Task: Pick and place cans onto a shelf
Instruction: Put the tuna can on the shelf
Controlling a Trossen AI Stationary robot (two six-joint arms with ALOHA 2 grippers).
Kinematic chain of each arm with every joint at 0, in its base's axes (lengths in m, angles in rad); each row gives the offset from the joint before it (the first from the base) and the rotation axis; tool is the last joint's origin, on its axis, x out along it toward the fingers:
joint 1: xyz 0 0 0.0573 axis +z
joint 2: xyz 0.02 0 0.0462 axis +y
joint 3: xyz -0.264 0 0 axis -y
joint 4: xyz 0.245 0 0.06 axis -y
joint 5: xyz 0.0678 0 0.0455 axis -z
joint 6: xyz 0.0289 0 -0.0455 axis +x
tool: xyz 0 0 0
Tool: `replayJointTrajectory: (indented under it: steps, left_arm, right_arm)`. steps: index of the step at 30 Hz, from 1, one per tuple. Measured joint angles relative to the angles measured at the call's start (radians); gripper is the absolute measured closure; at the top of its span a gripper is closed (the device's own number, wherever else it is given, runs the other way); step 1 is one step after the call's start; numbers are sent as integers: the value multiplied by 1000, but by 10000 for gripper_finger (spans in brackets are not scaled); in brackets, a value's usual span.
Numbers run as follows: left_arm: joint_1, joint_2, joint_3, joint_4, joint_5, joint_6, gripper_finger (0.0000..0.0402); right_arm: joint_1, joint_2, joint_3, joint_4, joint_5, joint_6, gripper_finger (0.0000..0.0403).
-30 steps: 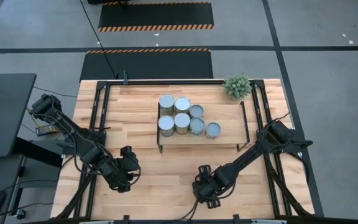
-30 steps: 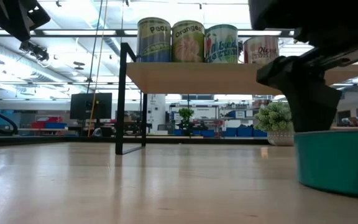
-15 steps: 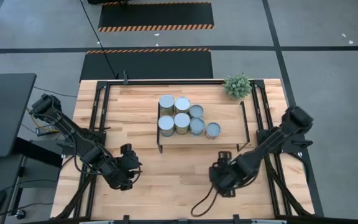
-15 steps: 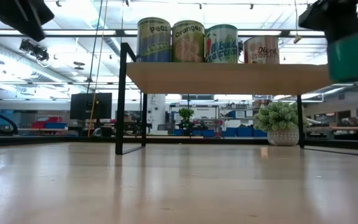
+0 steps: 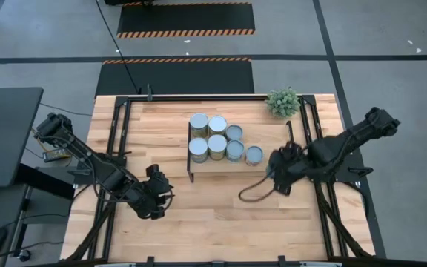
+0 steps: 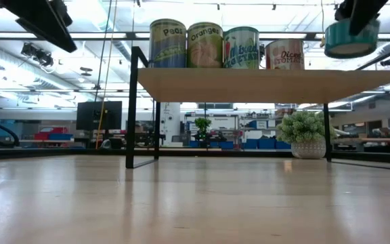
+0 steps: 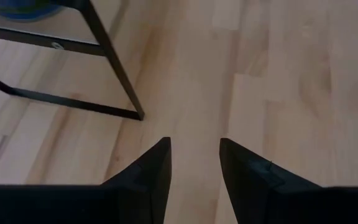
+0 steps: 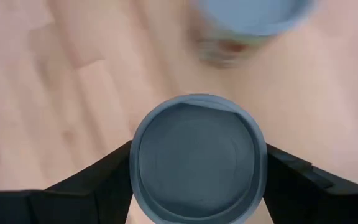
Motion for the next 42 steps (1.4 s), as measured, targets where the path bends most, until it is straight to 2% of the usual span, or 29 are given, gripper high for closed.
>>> replayJointTrajectory:
  steps: [5,12,16,29,38,42]
  left_arm:
    - [36,0,0,0,4,0,260]
    - [65,0,0,0,40,0,260]
    - [65,0,0,5,49,-5,260]
    - [65,0,0,7,85,-6,260]
    - [65,0,0,6,125,-3,260]
    - [65,0,0,15,145,-55,260]
  right_arm:
    - [-113,-27,0,-30,7,-122,112]
    - [-260,5,-1,-7,-65,-297,112]
    - [-309,24,-1,6,-93,-338,112]
    - [-344,37,-1,63,-130,-320,105]
    - [-344,69,-1,55,-130,-325,62]
    - [-344,64,14,28,-130,-326,40]
